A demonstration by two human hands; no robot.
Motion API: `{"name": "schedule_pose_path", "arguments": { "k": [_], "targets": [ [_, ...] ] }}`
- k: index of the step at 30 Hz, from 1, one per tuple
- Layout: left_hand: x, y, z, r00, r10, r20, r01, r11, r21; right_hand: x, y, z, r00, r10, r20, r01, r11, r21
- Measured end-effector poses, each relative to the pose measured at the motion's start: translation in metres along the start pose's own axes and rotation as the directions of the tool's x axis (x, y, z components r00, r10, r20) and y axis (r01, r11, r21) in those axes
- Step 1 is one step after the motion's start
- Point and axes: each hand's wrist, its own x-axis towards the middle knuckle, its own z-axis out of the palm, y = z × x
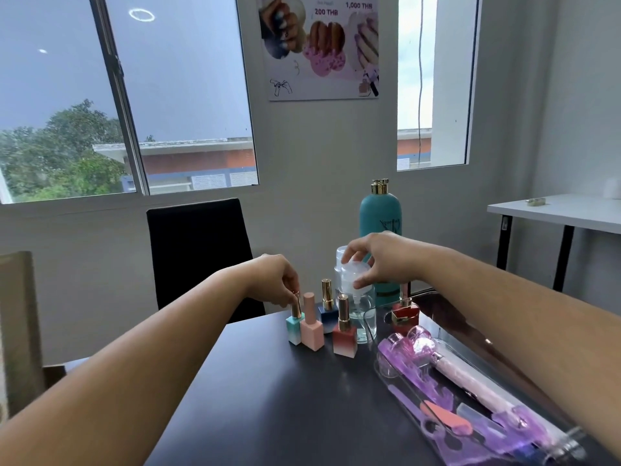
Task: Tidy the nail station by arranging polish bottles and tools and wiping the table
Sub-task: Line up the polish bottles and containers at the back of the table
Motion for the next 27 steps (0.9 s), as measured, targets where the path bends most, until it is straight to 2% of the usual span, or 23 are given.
{"name": "schedule_pose_path", "arguments": {
  "k": [2,6,9,14,19,23,27],
  "targets": [
    [0.000,0.003,-0.005,1.000,-0.012,0.007,0.012,1.000,0.013,0.001,0.001,0.000,1.000,0.001,0.001,-0.001,1.000,0.002],
    [0.010,0.018,-0.010,0.990,0.041,-0.137,-0.054,0.994,-0.096,0.002,0.001,0.000,1.000,0.010,0.008,-0.010,1.000,0.009],
    [0.019,0.031,-0.001,0.995,0.076,-0.070,-0.082,0.994,-0.074,0.003,0.002,0.002,1.000,0.010,0.008,-0.010,1.000,-0.005],
    [0.022,0.039,0.010,0.987,0.096,-0.129,-0.103,0.993,-0.051,0.005,0.005,0.002,1.000,0.000,0.006,0.000,1.000,-0.014],
    [0.009,0.035,0.002,0.995,0.082,-0.062,-0.085,0.995,-0.053,0.011,0.004,0.005,1.000,-0.014,-0.012,0.014,0.999,-0.034],
    [0.005,0.034,0.002,0.996,0.063,-0.062,-0.068,0.994,-0.084,0.015,-0.001,0.011,0.999,-0.030,-0.028,0.029,0.999,-0.026],
    [0.008,0.030,-0.005,0.984,0.029,-0.175,-0.047,0.994,-0.103,0.010,-0.003,0.002,0.997,-0.032,-0.069,0.029,0.999,-0.043]
  ]
}}
